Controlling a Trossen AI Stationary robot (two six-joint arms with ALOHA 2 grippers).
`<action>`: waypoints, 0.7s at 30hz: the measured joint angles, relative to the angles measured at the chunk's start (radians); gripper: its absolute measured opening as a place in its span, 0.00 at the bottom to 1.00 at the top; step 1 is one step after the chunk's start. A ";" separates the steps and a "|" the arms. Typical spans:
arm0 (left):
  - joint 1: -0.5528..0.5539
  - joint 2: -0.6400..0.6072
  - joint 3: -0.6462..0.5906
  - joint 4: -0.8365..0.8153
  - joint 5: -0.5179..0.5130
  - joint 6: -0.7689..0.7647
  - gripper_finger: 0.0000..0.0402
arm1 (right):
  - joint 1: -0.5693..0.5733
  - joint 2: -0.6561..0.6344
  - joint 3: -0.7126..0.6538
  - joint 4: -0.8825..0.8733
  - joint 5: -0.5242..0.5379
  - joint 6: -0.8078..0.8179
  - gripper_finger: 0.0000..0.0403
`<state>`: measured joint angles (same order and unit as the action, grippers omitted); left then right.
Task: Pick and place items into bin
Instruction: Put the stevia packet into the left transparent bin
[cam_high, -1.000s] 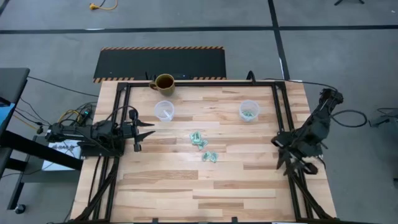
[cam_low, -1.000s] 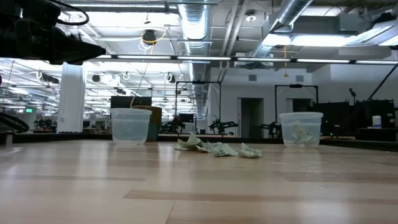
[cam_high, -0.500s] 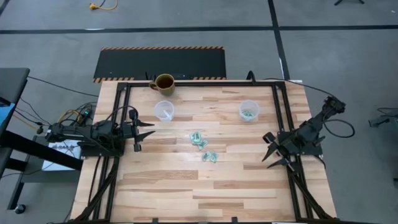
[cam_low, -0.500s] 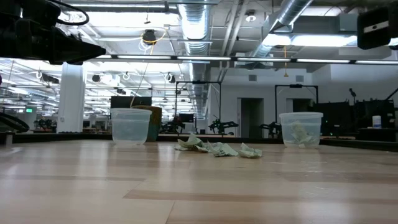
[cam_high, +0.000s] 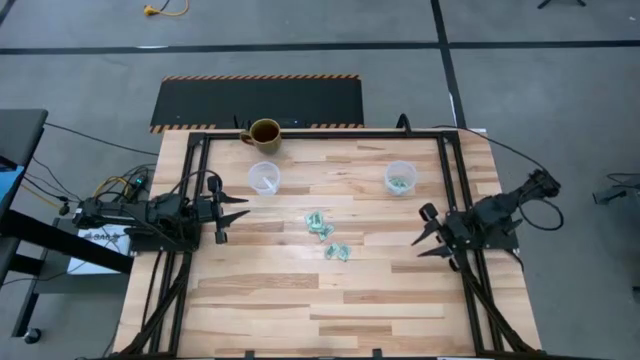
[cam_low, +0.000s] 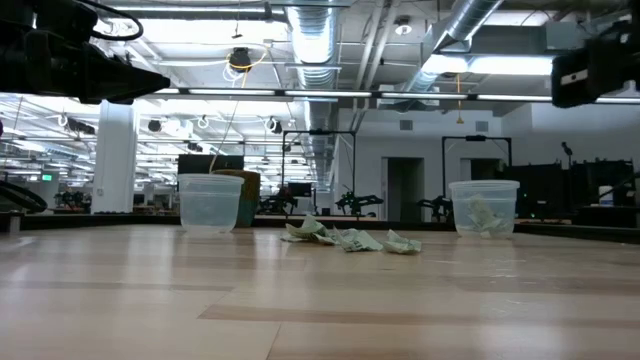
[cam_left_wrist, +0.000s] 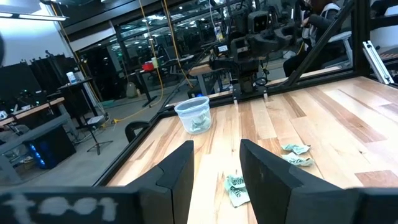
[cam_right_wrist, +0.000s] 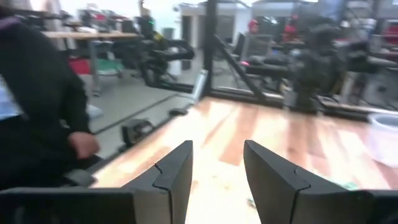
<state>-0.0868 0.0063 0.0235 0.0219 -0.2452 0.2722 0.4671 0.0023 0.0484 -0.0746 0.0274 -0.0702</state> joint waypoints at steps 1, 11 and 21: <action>0.000 0.000 0.000 0.000 0.000 0.001 0.30 | -0.021 0.000 -0.006 0.002 0.000 0.002 0.34; 0.000 0.000 0.000 0.000 0.000 -0.005 0.30 | -0.240 0.000 -0.012 0.017 -0.080 0.038 0.34; 0.000 0.000 0.000 0.000 0.000 0.000 0.30 | -0.405 0.021 -0.012 0.014 -0.066 0.037 0.33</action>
<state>-0.0870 0.0065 0.0238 0.0219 -0.2455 0.2719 0.0617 0.0237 0.0364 -0.0601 -0.0381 -0.0334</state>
